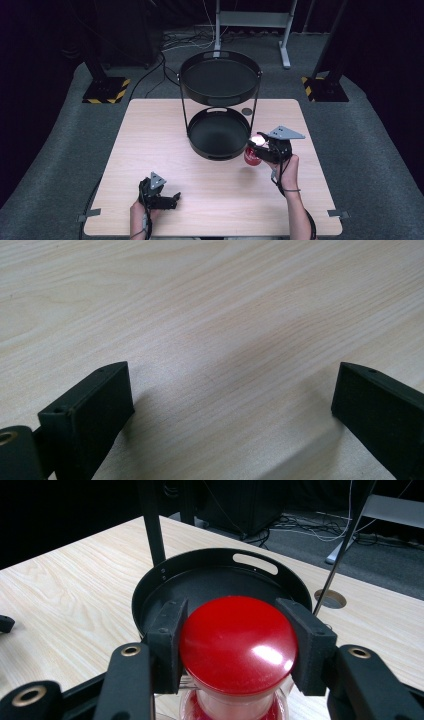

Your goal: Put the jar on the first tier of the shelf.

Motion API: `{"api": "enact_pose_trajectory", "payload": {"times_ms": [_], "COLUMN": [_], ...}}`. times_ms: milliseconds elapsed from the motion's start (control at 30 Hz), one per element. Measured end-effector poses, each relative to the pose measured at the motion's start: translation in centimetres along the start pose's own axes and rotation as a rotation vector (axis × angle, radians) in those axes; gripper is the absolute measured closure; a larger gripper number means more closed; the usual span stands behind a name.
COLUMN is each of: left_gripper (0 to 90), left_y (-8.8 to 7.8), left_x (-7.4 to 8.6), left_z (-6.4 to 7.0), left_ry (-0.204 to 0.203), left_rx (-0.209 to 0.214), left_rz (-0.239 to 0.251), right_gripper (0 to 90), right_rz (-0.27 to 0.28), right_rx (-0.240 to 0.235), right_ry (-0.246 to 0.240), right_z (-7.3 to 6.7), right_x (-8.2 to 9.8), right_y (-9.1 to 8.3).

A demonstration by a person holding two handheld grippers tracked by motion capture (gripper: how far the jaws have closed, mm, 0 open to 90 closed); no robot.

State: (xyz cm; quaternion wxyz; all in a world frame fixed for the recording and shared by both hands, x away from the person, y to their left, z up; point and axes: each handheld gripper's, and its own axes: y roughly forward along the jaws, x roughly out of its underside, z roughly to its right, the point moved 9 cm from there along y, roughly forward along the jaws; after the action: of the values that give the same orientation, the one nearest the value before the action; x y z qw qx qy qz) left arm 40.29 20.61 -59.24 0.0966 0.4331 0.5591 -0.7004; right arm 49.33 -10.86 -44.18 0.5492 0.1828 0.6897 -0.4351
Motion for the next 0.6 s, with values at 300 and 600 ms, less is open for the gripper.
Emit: {"api": "enact_pose_trajectory", "payload": {"times_ms": [300,600], "left_gripper": [2.9,2.9], "left_y": [0.0,0.0], "left_x": [0.0,0.0], "left_z": [0.0,0.0], "left_ry": [-0.001,-0.002], "left_rx": [-0.001,0.000], "left_rz": [0.002,0.002], "right_gripper": [48.1,48.1], "right_rz": [0.002,0.009], "right_rx": [-0.011,-0.016], "right_ry": [0.006,-0.003], "right_z": [-0.2,-0.4], "right_x": [-0.1,-0.8], "right_y": [0.9,1.5]}}
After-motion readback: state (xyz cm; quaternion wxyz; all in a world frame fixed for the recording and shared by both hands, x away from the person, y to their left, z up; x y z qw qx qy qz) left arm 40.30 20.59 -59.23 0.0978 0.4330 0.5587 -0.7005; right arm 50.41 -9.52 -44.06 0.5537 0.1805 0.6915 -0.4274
